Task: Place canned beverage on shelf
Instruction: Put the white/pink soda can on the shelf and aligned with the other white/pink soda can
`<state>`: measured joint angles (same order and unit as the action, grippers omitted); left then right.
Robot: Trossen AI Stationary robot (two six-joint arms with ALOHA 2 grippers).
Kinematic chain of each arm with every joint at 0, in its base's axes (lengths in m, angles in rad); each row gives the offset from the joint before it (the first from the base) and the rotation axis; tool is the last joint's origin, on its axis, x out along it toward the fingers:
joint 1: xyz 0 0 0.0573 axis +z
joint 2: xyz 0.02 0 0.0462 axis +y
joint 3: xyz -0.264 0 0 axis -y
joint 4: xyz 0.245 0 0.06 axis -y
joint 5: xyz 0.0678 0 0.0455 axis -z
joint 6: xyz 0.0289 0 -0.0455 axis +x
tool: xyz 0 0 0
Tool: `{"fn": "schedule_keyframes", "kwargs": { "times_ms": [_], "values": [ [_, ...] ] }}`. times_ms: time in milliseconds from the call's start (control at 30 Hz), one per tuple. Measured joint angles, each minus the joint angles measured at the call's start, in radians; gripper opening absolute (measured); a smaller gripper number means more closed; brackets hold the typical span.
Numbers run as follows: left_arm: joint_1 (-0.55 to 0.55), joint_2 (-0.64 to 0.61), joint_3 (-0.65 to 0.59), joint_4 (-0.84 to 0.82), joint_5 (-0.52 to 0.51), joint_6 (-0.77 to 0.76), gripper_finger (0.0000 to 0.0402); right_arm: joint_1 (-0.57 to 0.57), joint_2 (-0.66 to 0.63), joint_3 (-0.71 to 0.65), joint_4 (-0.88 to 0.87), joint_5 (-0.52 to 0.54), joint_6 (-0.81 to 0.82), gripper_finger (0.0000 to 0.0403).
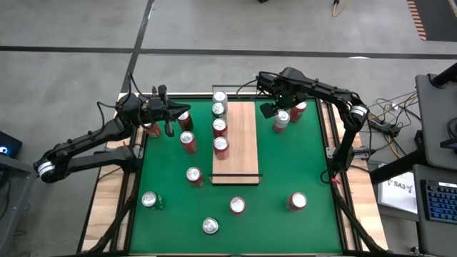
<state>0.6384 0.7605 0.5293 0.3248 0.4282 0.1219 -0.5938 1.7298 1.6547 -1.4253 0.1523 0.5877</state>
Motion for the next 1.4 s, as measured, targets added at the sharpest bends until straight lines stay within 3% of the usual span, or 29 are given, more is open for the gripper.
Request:
{"fn": "schedule_keyframes", "kwargs": {
  "times_ms": [300, 567, 833, 933, 1067, 1400],
  "values": [
    [0.0, 0.0, 0.0, 0.0, 0.0, 0.0, 0.0, 0.0, 0.0, -0.001, 0.003, -0.12, 0.04, 0.026],
    [0.0, 0.0, 0.0, 0.0, 0.0, 0.0, 0.0, 0.0, 0.0, -0.002, -0.009, -0.074, 0.049, 0.0257],
    [0.0, 0.0, 0.0, -0.001, 0.0, 0.0, 0.0, 0.002, 0.002, -0.002, 0.02, -0.074, 0.022, 0.0175],
    [0.0, 0.0, 0.0, -0.001, 0.0, 0.0, 0.0, 0.002, 0.002, -0.002, 0.019, -0.083, 0.03, 0.0163],
    [0.0, 0.0, 0.0, -0.001, 0.0, 0.0, 0.0, 0.002, 0.002, -0.003, 0.018, -0.082, 0.009, 0.0186],
    [0.0, 0.0, 0.0, -0.004, 0.0, 0.004, 0.0, 0.002, 0.002, -0.01, -0.014, -0.082, 0.04, 0.0293]
  ]
}}
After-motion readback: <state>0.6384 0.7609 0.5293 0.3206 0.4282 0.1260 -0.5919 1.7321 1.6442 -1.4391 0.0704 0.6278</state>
